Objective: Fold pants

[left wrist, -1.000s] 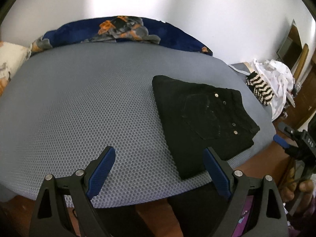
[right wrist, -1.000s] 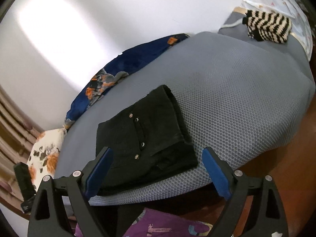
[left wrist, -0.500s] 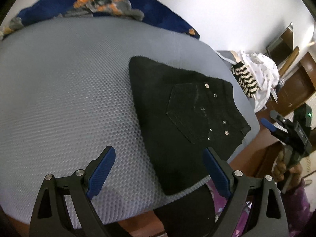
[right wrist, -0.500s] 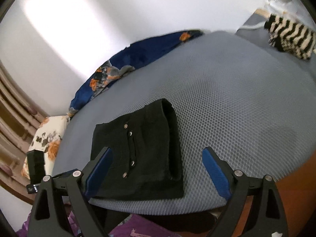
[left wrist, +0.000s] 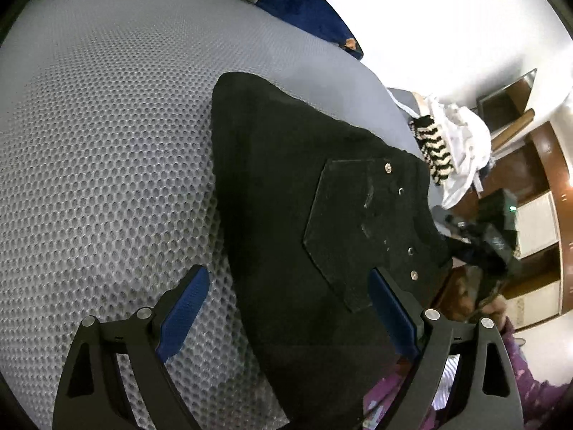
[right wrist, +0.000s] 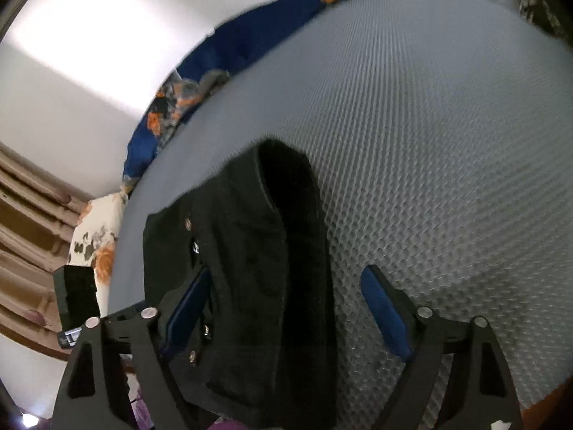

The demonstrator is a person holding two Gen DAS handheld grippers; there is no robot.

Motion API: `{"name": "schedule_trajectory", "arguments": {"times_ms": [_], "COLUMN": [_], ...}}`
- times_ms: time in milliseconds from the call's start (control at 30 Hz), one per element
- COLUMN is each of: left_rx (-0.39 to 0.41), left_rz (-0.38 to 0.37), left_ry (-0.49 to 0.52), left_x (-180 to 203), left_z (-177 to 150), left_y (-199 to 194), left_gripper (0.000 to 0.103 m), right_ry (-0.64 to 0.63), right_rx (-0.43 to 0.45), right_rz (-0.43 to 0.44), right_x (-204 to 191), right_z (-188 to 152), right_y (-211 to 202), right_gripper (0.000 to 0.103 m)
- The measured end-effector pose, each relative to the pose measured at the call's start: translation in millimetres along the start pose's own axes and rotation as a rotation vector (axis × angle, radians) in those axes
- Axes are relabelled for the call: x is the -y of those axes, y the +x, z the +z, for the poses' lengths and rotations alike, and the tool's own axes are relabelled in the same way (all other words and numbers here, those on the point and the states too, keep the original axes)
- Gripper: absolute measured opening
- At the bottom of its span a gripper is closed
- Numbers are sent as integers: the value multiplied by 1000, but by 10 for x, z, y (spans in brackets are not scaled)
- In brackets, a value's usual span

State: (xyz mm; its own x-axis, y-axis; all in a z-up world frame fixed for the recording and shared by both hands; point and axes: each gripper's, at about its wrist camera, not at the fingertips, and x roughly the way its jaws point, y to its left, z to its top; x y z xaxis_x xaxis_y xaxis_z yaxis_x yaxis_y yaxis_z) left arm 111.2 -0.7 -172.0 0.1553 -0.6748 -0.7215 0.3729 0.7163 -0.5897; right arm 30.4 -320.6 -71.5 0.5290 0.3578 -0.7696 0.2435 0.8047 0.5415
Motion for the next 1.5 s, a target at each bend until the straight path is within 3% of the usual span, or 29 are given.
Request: {"name": "schedule_trajectory", "arguments": {"times_ms": [100, 233, 300, 533, 700, 767, 800, 867, 900, 1000, 1200, 1500], "left_rx": [1, -21, -18, -6, 12, 16, 18, 23, 24, 24, 78, 164], "left_rz": [-48, -90, -80, -17, 45, 48, 43, 36, 34, 34, 97, 193], "left_ry": [9, 46, 60, 111, 166, 161, 157, 133, 116, 65, 48, 89], "left_x": [-19, 42, 69, 223, 407, 404, 382, 257, 197, 76, 83, 174], "left_z": [52, 94, 75, 90, 63, 76, 91, 81, 85, 96, 20, -87], "left_y": [3, 88, 105, 204, 341, 355, 371, 291, 261, 229, 132, -168], "left_gripper": [90, 90, 90, 90, 89, 83, 78, 65, 53, 35, 23, 19], "right_ry": [31, -4, -29, 10, 21, 12, -20, -37, -27, -55, -47, -22], "right_rx": [-49, -101, -133, -224, -230, -218, -210, -191, -181, -150, -97, -61], "right_rz": [104, 162, 138, 200, 189, 146, 78, 62, 66, 32, 64, 131], "right_x": [-4, -61, -59, 20, -2, -23, -45, -55, -35, -105, -212, -286], "right_z": [-38, -39, -1, 172, 186, 180, 159, 132, 123, 71, 40, -59], "right_y": [87, 133, 180, 279, 307, 304, 293, 288, 286, 229, 123, 84], "right_gripper": [77, 76, 72, 71, 71, 55, 40, 39, 35, 27, 24, 23]}}
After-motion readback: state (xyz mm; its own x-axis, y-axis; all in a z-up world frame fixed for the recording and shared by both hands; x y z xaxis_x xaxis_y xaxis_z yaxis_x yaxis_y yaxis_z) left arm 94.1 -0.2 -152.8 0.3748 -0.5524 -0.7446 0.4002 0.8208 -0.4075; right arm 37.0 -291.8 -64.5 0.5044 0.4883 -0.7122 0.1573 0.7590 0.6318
